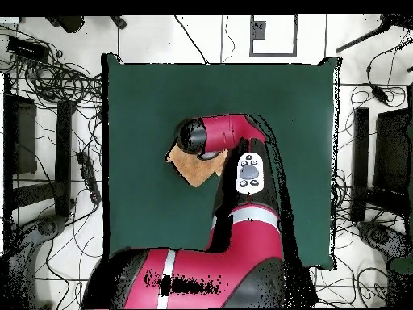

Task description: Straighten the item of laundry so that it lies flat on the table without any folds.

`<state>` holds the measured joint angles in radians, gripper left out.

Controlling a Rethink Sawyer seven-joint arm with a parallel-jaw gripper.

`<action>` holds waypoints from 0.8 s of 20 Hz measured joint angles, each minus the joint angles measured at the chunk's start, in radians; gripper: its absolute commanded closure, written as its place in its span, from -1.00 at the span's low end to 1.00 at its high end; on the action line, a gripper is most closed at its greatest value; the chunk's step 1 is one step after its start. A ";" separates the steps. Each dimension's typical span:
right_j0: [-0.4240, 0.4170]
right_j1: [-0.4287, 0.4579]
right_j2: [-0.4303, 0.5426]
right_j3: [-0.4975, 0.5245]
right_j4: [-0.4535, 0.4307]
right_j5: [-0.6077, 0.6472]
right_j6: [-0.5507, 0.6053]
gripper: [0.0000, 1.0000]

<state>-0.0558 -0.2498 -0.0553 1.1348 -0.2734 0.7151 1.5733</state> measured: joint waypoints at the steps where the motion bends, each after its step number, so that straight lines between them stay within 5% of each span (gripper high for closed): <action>1: -0.002 0.001 0.000 0.000 0.003 0.028 0.000 -1.00; 7: -0.026 0.004 0.000 0.022 0.006 0.170 0.000 -1.00; 16: -0.069 -0.006 0.002 0.077 0.006 0.225 0.000 -1.00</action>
<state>-0.1246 -0.2556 -0.0537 1.2117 -0.2674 0.9400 1.5733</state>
